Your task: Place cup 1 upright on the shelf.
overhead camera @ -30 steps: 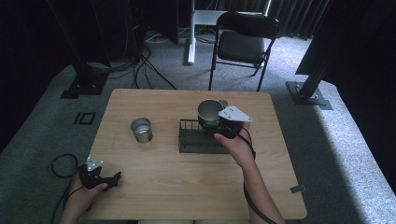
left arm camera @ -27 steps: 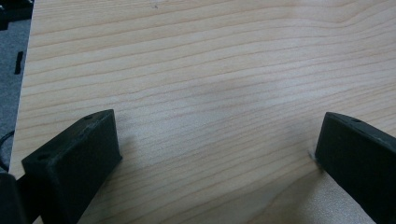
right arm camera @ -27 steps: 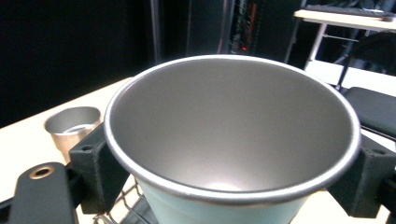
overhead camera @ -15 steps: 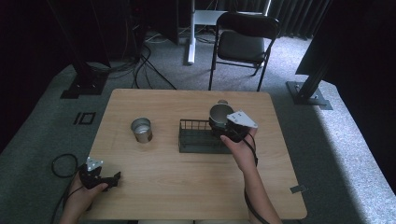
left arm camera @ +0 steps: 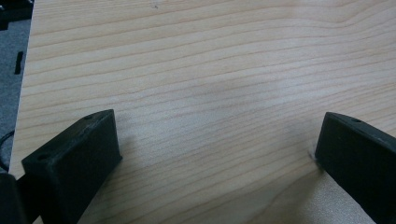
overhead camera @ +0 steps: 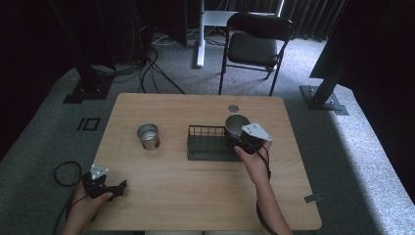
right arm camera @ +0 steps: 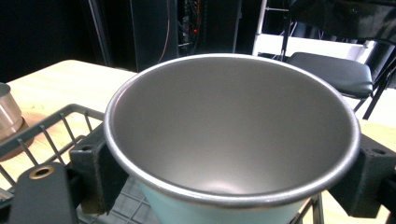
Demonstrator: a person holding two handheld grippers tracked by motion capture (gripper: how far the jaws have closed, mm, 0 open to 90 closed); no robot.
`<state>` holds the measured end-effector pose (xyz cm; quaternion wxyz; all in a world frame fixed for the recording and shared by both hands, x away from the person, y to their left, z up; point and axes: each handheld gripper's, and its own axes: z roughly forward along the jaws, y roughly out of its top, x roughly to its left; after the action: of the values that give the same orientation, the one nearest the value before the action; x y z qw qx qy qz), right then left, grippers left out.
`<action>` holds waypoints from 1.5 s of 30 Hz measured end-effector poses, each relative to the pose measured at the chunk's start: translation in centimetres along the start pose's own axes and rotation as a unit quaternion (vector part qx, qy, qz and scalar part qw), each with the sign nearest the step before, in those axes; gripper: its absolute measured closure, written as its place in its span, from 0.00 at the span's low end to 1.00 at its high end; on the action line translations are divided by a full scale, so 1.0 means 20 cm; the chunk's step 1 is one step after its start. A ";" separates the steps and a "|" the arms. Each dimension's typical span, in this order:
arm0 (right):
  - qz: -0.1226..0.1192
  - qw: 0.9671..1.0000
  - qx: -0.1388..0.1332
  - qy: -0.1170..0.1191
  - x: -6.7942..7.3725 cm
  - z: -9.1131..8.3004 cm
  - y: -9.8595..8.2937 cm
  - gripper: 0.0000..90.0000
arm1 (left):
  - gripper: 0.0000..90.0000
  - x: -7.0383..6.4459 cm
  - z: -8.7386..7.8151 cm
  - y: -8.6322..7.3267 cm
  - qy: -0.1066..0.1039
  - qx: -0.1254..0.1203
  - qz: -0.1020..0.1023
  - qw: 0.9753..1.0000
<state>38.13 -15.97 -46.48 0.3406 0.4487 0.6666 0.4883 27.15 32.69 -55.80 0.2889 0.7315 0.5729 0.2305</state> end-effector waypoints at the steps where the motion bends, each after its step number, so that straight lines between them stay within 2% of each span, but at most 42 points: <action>1: 0.001 1.000 0.001 -0.002 0.00 0.00 -0.01 0.15 | 0.00 0.00 0.00 0.00 0.000 0.000 0.000 1.000; 17: 0.010 1.000 0.006 0.000 -0.01 0.03 -0.08 0.14 | 0.00 0.00 0.00 0.00 0.000 0.000 0.000 1.000; 27: 0.023 1.000 0.012 0.016 -0.02 0.02 -0.08 0.13 | 0.00 0.00 0.00 0.00 0.000 0.000 0.000 1.000; 45: 0.013 1.000 0.012 0.026 -0.03 -0.05 -0.11 0.12 | 0.00 0.00 0.00 0.00 0.000 0.000 0.000 1.000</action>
<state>36.87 -17.21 -48.30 0.3113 0.4490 0.6750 0.4958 27.15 32.69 -55.81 0.2891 0.7316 0.5728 0.2305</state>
